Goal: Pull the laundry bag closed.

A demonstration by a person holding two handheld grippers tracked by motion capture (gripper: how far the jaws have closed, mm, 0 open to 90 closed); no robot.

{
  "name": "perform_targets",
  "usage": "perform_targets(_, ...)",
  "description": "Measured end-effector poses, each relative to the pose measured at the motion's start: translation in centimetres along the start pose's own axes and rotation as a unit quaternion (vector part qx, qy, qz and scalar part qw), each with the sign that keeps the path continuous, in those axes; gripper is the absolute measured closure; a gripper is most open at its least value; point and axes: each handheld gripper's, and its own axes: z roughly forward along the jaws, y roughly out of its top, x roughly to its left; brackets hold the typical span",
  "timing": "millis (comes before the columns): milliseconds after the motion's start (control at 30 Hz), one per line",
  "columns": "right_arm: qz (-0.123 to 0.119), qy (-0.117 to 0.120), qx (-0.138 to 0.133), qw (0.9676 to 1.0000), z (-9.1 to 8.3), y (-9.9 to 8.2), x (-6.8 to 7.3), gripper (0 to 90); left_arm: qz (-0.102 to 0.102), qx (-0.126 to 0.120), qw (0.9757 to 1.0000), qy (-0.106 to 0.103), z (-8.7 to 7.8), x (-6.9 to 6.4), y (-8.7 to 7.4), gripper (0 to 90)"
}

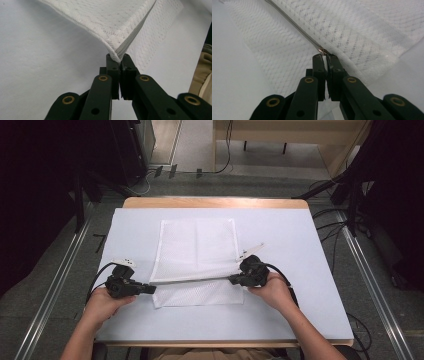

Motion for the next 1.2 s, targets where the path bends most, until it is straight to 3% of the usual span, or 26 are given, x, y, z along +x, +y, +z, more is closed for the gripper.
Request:
perform_targets(667, 0.011, 0.005, -0.007, 0.9999, -1.1, -1.1, -0.6, 88.1, 0.002, 0.008, 0.9999, -0.014, 0.1, 0.0, 0.0, 88.3)
perform_targets(1067, 0.013, 0.004, -0.007, 0.9999, -1.3, -1.1, -0.7, 88.1, 0.006, 0.005, 1.0000, -0.006, 0.1, 0.0, 0.0, 88.2)
perform_targets(1200, 0.012, 0.003, -0.005, 0.9999, -1.1, -1.2, -0.7, 87.9, 0.012, -0.006, 0.9999, -0.006, 0.0, -0.2, 0.0, 87.8)
